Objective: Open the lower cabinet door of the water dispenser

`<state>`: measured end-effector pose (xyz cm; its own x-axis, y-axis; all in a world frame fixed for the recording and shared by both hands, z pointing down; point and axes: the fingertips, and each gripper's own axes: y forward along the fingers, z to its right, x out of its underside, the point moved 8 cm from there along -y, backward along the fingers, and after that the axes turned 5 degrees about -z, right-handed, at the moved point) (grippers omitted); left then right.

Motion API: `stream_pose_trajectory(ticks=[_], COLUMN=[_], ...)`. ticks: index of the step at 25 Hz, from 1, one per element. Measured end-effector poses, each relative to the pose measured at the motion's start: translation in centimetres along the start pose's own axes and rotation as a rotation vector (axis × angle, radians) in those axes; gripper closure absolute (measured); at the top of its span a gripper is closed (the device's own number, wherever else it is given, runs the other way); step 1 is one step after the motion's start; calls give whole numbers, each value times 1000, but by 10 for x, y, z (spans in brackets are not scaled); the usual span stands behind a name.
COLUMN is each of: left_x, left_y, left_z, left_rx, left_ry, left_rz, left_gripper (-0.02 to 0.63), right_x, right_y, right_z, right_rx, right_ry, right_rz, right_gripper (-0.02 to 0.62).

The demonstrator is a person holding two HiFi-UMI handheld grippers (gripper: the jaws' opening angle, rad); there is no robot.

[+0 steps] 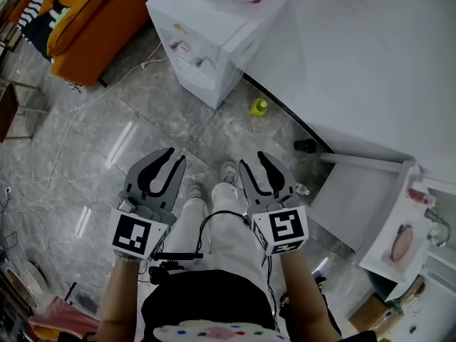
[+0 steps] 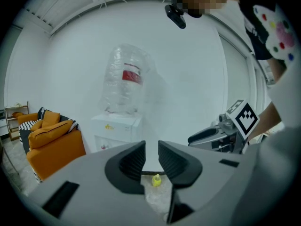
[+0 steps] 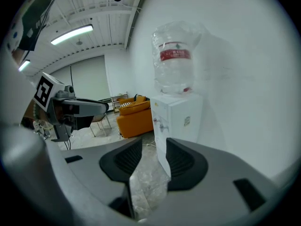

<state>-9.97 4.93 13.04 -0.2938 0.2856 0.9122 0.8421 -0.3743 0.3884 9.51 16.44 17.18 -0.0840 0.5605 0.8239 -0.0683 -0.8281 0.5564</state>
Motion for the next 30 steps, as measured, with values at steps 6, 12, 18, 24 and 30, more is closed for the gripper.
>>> stream_pose_trajectory(ticks=[6,12,18,24,30], left_x=[16,34,56,86,112], left_y=[30,62,90,113,137], left_z=[-5,-12,-18,-17,-17], left_rx=[-11,-32,-55,-39,-51], left_ry=[-19,-39,-51,-34,-60], left_rz=[-30,-52,-73,-117,-131], left_gripper=[514,512,509,506,503], right_x=[12,31,53,79,109], right_y=[30,63,98,128,157], right_z=[21,43,60,76,77], right_rx=[-31,-60,-104,-105,-103], right_ry=[-22,-17,-34,-40,-22], right_rz=[-30,-64,-88,-95,-103], right_gripper=[449,448,444,440,436])
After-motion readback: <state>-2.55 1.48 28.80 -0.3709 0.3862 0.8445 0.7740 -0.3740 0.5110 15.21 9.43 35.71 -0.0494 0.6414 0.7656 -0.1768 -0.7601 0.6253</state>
